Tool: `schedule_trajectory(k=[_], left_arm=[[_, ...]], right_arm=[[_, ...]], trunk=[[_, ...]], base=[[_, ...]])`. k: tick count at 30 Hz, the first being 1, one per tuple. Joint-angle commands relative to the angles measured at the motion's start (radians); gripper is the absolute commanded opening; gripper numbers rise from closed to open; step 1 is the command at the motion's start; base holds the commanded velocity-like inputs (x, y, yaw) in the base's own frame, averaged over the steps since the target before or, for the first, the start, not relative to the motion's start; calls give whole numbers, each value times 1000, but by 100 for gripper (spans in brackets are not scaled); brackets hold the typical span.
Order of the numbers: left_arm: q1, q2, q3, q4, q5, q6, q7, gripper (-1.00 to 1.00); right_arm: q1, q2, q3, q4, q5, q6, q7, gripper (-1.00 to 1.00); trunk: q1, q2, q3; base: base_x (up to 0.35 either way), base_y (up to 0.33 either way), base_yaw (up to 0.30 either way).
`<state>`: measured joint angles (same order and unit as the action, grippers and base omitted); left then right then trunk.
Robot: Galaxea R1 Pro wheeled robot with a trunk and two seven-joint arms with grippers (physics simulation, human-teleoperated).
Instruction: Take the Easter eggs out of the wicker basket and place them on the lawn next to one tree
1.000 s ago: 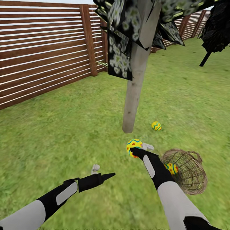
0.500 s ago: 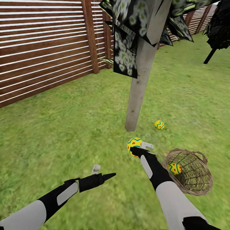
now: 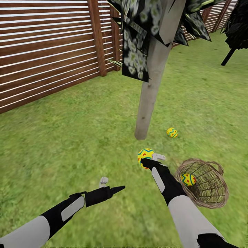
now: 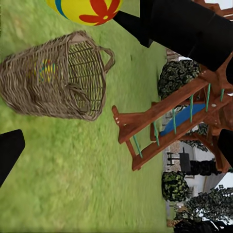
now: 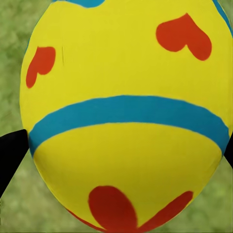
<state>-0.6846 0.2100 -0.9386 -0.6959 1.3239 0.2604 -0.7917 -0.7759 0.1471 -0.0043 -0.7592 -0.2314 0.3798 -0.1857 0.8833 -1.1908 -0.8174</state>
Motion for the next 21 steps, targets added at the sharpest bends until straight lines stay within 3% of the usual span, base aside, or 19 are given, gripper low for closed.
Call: schedule_trajectory(k=[1,21], left_arm=[[-1,0,-4,0,11,9,1,100],[-1,2,4,4,12,16,1,100]], right_arm=[[0,0,0,-2,-9,4,-7,-100],[0,0,0,-3,-9,4,-5,-100]], trunk=[[-4,7,1],[-77,140,28]], base=[[0,0,0],[0,0,0]])
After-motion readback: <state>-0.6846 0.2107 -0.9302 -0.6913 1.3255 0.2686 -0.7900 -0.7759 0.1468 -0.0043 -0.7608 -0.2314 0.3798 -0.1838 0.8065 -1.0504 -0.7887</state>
